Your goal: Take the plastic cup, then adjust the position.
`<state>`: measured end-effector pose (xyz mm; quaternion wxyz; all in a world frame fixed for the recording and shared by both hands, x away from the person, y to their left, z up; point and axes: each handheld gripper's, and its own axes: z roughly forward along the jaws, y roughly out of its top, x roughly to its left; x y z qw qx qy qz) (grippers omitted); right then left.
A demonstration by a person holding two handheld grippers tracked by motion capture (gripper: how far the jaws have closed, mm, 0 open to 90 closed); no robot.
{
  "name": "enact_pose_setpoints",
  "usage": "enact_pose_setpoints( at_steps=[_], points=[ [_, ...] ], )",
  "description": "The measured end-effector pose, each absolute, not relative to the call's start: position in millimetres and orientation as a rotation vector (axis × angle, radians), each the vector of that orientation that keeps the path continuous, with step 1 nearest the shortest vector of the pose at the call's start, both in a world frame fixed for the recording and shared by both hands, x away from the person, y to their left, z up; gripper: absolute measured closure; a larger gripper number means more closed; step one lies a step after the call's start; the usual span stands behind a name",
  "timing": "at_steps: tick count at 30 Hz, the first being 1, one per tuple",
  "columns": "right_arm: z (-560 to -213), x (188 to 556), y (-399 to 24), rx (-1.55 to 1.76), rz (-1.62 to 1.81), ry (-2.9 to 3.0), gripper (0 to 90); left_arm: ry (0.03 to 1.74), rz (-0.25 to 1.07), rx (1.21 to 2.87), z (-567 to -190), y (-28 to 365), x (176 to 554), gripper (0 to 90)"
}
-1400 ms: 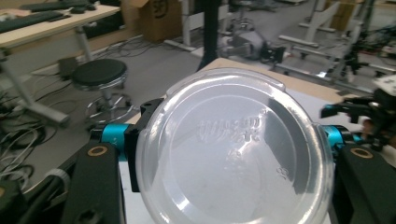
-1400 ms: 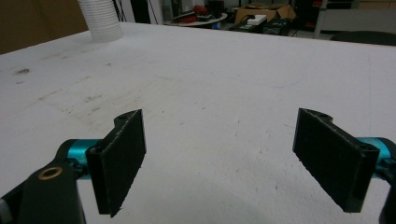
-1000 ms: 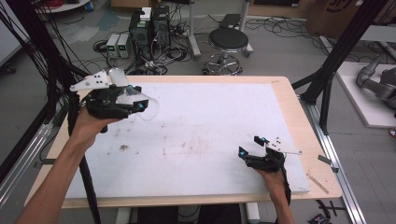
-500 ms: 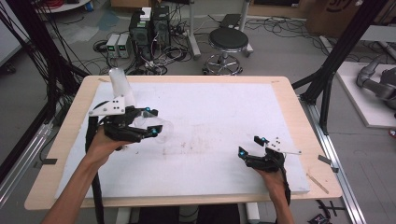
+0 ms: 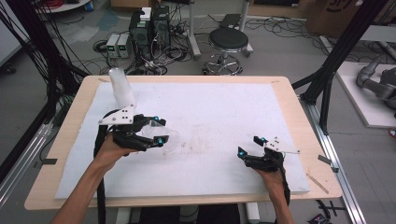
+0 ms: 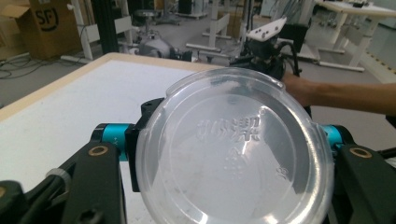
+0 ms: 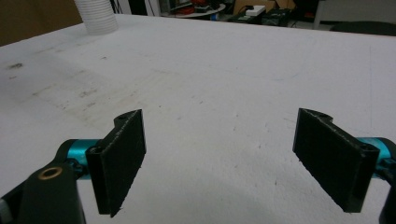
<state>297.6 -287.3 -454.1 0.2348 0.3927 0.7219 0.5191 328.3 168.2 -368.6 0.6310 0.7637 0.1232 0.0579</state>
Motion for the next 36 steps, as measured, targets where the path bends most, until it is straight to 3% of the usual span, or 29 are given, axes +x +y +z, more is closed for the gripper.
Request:
enact_pose_setpoints(
  at_steps=[28, 36],
  points=[
    [-451.6, 300.4, -290.5, 1.020, 1.505, 2.036, 17.1, 0.276, 0.117, 1.715, -369.0, 171.8, 328.5, 39.5],
    [-429.5, 302.9, -293.0, 0.843, 1.654, 2.090, 17.1, 0.244, 0.077, 1.693, -372.0, 166.3, 328.2, 39.5]
  ],
)
